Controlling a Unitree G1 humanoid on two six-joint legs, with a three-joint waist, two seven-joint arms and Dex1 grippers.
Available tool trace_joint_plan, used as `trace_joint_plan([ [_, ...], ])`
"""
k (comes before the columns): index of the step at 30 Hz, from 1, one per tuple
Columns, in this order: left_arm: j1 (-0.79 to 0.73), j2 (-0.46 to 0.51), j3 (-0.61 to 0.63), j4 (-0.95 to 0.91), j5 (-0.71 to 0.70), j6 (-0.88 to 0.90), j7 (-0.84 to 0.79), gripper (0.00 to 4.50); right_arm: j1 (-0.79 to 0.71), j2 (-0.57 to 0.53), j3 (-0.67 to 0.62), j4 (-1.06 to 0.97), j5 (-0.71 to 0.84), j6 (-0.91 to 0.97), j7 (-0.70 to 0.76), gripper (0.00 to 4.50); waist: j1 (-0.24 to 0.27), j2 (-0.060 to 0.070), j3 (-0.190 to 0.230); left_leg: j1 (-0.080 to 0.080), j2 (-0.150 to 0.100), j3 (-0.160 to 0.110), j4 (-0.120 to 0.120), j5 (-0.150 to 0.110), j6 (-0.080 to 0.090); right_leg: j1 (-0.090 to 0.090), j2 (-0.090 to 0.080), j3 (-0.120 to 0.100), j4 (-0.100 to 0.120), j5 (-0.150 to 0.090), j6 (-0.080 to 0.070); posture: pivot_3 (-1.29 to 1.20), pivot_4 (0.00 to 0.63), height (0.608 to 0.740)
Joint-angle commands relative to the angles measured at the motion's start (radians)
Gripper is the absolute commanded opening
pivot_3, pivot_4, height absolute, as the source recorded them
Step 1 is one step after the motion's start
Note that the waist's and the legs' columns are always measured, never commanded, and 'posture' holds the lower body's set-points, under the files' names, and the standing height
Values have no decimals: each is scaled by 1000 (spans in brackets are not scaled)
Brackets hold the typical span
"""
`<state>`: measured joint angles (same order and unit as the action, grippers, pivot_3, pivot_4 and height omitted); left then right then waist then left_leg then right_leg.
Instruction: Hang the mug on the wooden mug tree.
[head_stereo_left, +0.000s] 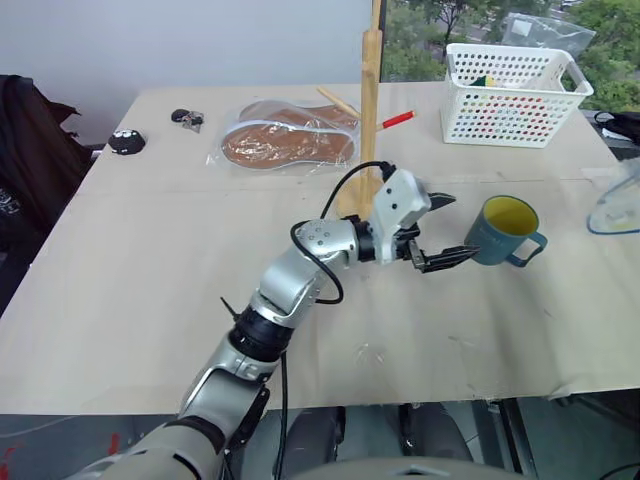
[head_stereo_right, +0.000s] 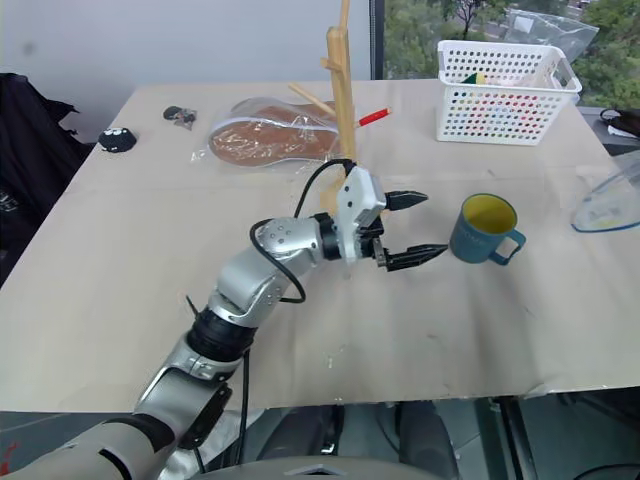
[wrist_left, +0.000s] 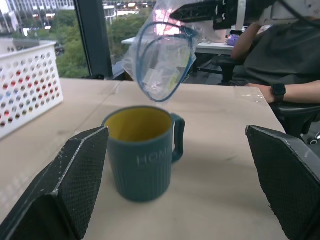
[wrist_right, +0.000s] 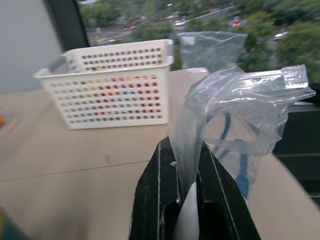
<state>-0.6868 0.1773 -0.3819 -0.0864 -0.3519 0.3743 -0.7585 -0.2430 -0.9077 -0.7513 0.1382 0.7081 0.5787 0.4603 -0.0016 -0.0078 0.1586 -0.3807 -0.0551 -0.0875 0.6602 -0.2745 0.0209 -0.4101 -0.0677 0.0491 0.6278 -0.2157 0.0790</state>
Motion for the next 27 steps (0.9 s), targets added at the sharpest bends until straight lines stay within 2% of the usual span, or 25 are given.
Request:
trace_joint_plan([
  [1, -24, -38, -2, 9, 16, -44, -23, 4500, 10, 14, -31, 15, -62, -55, -54, 848, 0, 0, 0, 0, 0, 0, 0, 0, 0, 0, 0, 0, 0, 0, 0, 0, 150, 740],
  [2, -24, -47, -3, 9, 17, -46, -28, 4500, 55, 10, -26, 12, -87, -44, -46, 1210, 1, 0, 0, 0, 0, 0, 0, 0, 0, 0, 0, 0, 0, 0, 0, 0, 150, 740],
  [6, -14, -60, 0, -5, 21, -40, -38, 4500, 301, -38, 6, -20, -208, 15, 1, 3227, 21, 1, -1, -2, 0, -2, 0, 0, 0, 0, 0, -3, 0, 0, 0, 0, 150, 740],
  [9, 6, -42, 6, -18, 19, -34, -51, 4500, 507, -33, -50, -91, -293, -19, 39, 4464, 19, 4, -2, -3, -1, -1, 0, -1, 2, 0, -2, -2, -1, 0, 0, 0, 150, 740],
  [11, 18, -23, 12, -26, 18, -30, -62, 4500, 572, -5, -97, -174, -279, -20, 60, 4464, 10, 4, -3, -1, -1, -1, 1, -2, 3, 0, -2, 0, -1, -1, 1, 0, 150, 740],
  [16, 51, 38, 6, -50, 29, -16, -91, 4500, 631, 130, -121, -556, -79, 86, 92, 4464, -21, 3, -2, 3, 3, 0, 2, -5, 7, 2, 4, 5, -1, 1, 3, 0, 150, 740],
  [18, 66, 61, 1, -69, 25, -4, -111, 4500, 605, 209, -59, -701, 10, 154, 10, 4464, -16, 3, -3, 3, 5, -1, 6, -5, 7, 5, 6, 3, 0, 1, 4, 0, 150, 740],
  [20, 75, 72, -4, -81, 27, 9, -121, 4500, 563, 284, 28, -791, 30, 194, -88, 4464, -13, 2, -3, 4, 6, -3, 8, -5, 7, 7, 6, 2, 0, 2, 3, 0, 150, 740],
  [23, 76, 85, -23, -97, 48, 41, -112, 4500, 421, 520, 261, -791, -178, 115, -365, 4464, -13, -3, -4, 4, 5, -3, 8, -5, 7, 6, 6, 2, 0, 2, 2, 0, 150, 740],
  [27, 78, 94, -28, -122, 60, 68, -104, 4500, 381, 619, 421, -760, -315, 47, -429, 4464, 5, 1, -5, -3, 1, -3, 9, -2, 2, -1, 2, 3, 0, 3, 2, 0, 150, 740],
])
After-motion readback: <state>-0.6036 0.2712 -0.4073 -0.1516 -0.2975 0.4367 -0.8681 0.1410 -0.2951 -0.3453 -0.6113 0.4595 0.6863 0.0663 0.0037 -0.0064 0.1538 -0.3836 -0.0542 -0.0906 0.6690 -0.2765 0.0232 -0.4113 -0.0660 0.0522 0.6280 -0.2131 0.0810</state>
